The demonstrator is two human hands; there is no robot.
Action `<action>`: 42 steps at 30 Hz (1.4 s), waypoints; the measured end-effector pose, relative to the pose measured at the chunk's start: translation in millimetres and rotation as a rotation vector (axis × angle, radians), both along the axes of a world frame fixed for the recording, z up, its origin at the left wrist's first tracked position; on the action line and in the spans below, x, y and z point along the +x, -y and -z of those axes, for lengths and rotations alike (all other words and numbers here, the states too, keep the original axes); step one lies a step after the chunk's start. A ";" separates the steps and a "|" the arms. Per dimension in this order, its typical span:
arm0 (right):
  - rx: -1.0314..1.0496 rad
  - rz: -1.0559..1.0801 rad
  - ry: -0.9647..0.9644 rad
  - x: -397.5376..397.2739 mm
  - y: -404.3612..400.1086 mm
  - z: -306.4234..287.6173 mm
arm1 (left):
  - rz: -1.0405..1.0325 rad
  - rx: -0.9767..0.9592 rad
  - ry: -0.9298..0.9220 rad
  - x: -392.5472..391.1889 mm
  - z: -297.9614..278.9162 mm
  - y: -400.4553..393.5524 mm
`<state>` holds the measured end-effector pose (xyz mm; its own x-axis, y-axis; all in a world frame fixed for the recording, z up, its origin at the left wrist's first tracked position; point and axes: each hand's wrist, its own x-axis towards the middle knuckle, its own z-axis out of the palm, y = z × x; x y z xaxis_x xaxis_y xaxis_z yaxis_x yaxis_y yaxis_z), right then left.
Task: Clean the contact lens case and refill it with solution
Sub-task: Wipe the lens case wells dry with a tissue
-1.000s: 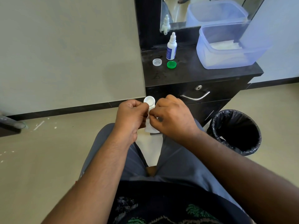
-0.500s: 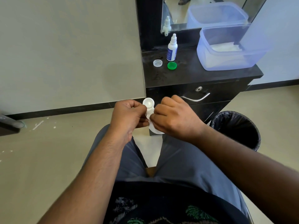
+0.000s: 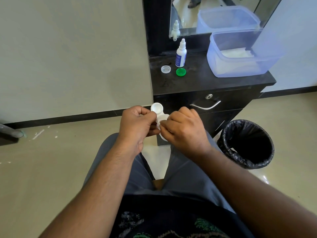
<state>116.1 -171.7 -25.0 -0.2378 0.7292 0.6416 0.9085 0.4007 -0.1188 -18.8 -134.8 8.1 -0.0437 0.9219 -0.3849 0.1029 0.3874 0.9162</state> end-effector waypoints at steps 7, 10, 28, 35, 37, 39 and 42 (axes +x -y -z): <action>-0.056 -0.041 0.094 2.5 0.9 1.6 | -0.039 -0.026 0.037 -6.9 4.2 -0.9; -0.126 -0.126 0.245 18.7 -5.2 -6.2 | -0.010 -0.016 0.009 -6.8 5.2 2.2; -0.475 -0.187 0.061 19.1 4.1 -5.9 | 0.051 0.014 -0.080 -10.7 7.4 -0.7; -0.433 -0.252 0.080 17.2 4.3 -9.1 | 0.083 0.023 -0.078 -10.2 7.0 0.8; -0.388 -0.304 0.105 25.3 2.1 -8.0 | 0.119 0.047 -0.095 -10.6 5.3 3.5; -0.391 -0.322 0.046 35.2 -0.9 -10.3 | 0.144 0.104 -0.116 -9.2 3.4 6.1; -0.433 -0.215 -0.234 43.4 -0.3 -16.4 | 0.131 0.190 -0.130 -8.1 -0.2 6.4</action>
<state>159.5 -171.4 -8.5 -0.2975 0.8895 0.3469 0.7411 0.4442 -0.5035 -26.9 -141.3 8.3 0.0425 0.9783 -0.2030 0.2628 0.1851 0.9469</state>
